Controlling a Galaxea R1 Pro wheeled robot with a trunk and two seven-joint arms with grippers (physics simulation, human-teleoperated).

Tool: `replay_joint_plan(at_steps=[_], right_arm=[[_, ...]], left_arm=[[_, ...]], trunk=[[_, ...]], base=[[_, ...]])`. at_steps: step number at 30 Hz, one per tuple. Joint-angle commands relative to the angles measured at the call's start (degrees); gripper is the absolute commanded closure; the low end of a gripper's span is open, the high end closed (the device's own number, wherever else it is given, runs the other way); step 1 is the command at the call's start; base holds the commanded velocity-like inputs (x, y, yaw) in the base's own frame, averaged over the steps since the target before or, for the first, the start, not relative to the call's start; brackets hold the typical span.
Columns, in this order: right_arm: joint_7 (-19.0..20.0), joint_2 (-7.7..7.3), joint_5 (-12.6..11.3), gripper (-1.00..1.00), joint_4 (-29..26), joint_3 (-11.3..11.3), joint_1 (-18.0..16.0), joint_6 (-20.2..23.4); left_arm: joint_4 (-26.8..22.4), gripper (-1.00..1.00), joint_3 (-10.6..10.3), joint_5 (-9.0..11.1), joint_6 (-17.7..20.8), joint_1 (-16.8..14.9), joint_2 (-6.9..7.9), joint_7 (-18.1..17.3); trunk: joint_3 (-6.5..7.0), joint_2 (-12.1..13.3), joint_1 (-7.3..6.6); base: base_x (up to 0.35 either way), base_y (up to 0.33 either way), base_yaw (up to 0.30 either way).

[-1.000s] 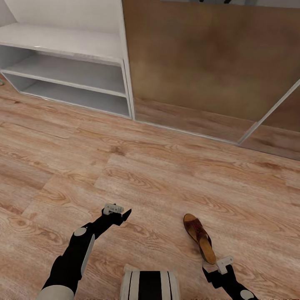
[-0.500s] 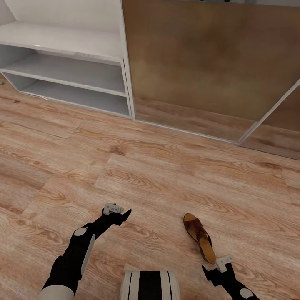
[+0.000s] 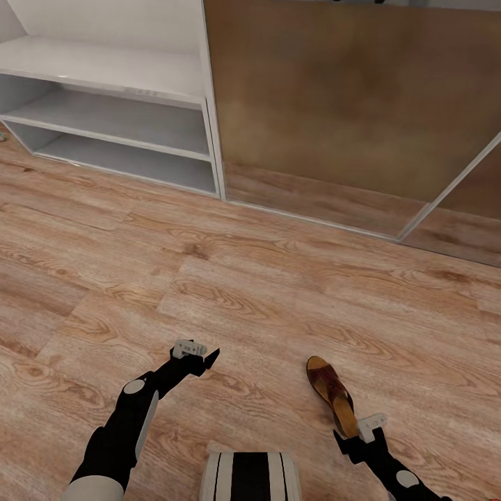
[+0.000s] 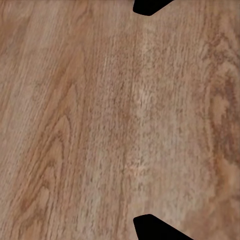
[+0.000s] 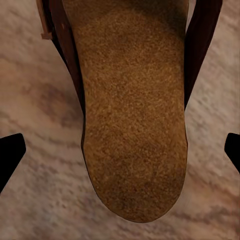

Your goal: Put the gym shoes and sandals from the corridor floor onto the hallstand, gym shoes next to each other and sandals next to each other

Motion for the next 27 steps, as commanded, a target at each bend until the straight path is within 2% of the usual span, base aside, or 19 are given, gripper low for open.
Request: replay_joint_plan(at_steps=[1, 6, 12, 14, 19, 27], right_arm=[[0.03, -0.01, 0.16, -1.00, -0.24, 0.08, -0.02, -0.18], [0.03, -0.04, -1.29, -1.00, -0.54, 0.09, -0.02, -0.18], [0.05, -0.10, -4.96, -1.00, -0.65, 0.10, -0.02, -0.16], [0.09, -0.14, -5.87, -1.00, -0.66, 0.10, -0.02, -0.17], [0.12, -0.17, -6.68, -1.00, -1.15, 0.16, -0.02, -0.18], [0.12, -0.18, -6.82, -1.00, -3.86, 0.21, -0.02, -0.18]], left_arm=[[-0.09, -1.00, 0.26, -0.24, 0.39, -0.03, -0.09, -0.48], [-0.09, -1.00, 0.26, -0.24, 0.40, -0.03, -0.09, -0.48], [-0.09, -1.00, 0.26, -0.24, 0.40, -0.03, -0.09, -0.48], [-0.09, -1.00, 0.26, -0.24, 0.40, -0.03, -0.09, -0.48], [-0.09, -1.00, 0.26, -0.27, 0.40, -0.03, -0.09, -0.48], [-0.09, -1.00, 0.26, -0.27, 0.39, -0.03, -0.09, -0.48]], trunk=[[-0.03, -0.01, -0.01], [-0.03, -0.01, -0.01], [-0.03, -0.01, -0.01], [-0.48, -0.04, 0.04], [-1.59, -0.11, 0.17], [-1.99, -0.11, 0.17]], base=[[0.000, 0.000, 0.000], [0.000, 0.000, 0.000], [0.000, 0.000, 0.000], [0.000, 0.000, 0.000], [0.000, 0.000, 0.000], [0.000, 0.000, 0.000]])
